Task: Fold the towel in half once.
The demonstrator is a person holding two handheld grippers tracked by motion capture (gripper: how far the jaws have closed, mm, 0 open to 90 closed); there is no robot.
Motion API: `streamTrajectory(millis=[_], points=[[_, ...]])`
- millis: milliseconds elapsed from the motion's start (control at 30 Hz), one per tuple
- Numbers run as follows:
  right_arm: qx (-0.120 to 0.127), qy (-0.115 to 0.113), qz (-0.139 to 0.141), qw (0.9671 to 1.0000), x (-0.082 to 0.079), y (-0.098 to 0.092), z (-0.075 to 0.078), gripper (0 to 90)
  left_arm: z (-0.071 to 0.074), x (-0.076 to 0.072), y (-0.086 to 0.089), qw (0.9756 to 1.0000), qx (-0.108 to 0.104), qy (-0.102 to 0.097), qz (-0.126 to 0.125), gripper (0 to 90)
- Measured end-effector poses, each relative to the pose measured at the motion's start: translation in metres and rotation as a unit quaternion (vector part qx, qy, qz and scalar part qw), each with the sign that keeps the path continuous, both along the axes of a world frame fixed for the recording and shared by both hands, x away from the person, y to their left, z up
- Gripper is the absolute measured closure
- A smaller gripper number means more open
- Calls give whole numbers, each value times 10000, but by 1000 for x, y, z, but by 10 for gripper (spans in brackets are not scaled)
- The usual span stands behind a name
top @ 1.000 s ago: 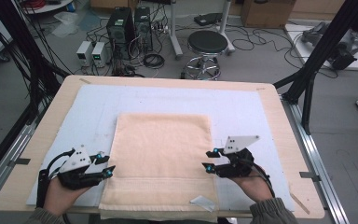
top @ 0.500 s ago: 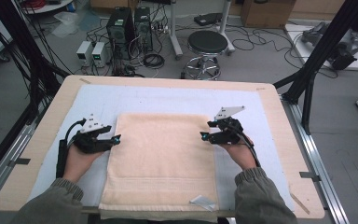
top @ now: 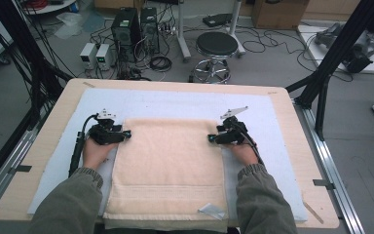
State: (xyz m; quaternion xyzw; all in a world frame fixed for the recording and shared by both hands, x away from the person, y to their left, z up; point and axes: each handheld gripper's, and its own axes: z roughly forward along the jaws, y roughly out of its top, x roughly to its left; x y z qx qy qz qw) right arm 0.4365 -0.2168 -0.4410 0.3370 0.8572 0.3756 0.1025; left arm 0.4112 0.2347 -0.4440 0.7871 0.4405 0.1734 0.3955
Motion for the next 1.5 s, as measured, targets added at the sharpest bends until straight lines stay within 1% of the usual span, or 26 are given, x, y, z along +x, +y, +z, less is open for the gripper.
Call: streamTrajectory(millis=[33, 100, 133, 200, 233, 267, 333, 400, 433, 533, 600, 633, 667, 700, 733, 767, 833, 933, 1067, 1133, 1233, 1300, 1333, 1400, 1467, 1500], points=[[64, 58, 79, 9999, 0, 1, 0, 549, 0, 1, -1, 10000, -28, 22, -35, 598], [234, 267, 241, 9991, 3, 1, 1, 764, 1, 3, -1, 9996, -208, 166, -97, 738], [301, 392, 317, 9983, 4, 3, 1, 807, 1, 4, -1, 9997, -190, 145, -73, 808], [187, 291, 358, 9988, 5, 8, 3, 830, 4, 8, -3, 9998, -50, 188, -83, 839], [107, 276, 364, 9989, 6, 9, 5, 834, 7, 10, -4, 9999, 105, 131, -42, 844], [32, 140, 330, 9994, 7, 9, 8, 837, 11, 11, -6, 9998, 201, 49, -6, 847], [24, -55, 232, 9997, 9, 9, 18, 838, 22, 16, -7, 9996, 158, -213, 130, 850], [44, -241, 161, 9996, 13, 10, 32, 838, 34, 21, -10, 9988, 289, -336, 206, 851], [30, -311, 166, 9994, 15, 11, 39, 838, 42, 25, -11, 9981, 371, -433, 231, 852], [30, -648, 23, 9979, 23, 12, 66, 837, 73, 38, -14, 9957, 397, -768, 335, 851], [82, -777, -143, 9968, 30, 11, 80, 798, 85, 43, -16, 9939, 435, -938, 396, 833], [72, -837, -253, 9961, 34, 10, 83, 691, 88, 45, -18, 9933, 462, -938, 491, 784], [69, -774, -444, 9960, 38, 10, 83, 594, 88, 46, -18, 9933, 479, -935, 474, 702], [113, -684, -446, 9966, 40, 9, 82, 571, 86, 45, -18, 9941, 494, -879, 410, 669], [100, -600, -420, 9973, 40, 9, 79, 530, 83, 45, -16, 9955, 511, -727, 319, 658], [17, -516, -366, 9980, 39, 10, 75, 502, 80, 45, -15, 9961, 522, -652, 276, 622], [-66, -479, -216, 9986, 34, 11, 69, 476, 74, 40, -10, 9969, 471, -590, 242, 597], [-95, -459, -170, 9988, 24, 9, 66, 433, 65, 29, -4, 9976, 397, -540, 175, 563], [-142, -522, 13, 9985, 3, 6, 67, 397, 56, 8, -1, 9979, 325, -555, -29, 522], [-173, -517, 95, 9985, -9, 6, 70, 375, 57, 0, -2, 9981, 380, -462, -156, 495], [-81, -611, 229, 9978, -27, 5, 73, 367, 58, -21, -2, 9967, 280, -703, -300, 480], [-46, -656, 289, 9974, -39, 4, 74, 363, 58, -33, -1, 9959, 276, -764, -398, 462], [-89, -752, 339, 9966, -47, 4, 73, 362, 58, -39, 0, 9956, 289, -776, -448, 459], [-127, -804, 427, 9958, -60, 4, 71, 360, 57, -50, 2, 9951, 240, -838, -469, 443], [-49, -845, 471, 9953, -72, 3, 68, 359, 56, -63, 3, 9942, 251, -872, -580, 439], [-77, -804, 481, 9956, -77, 2, 66, 326, 55, -68, 4, 9939, 226, -903, -592, 432]])
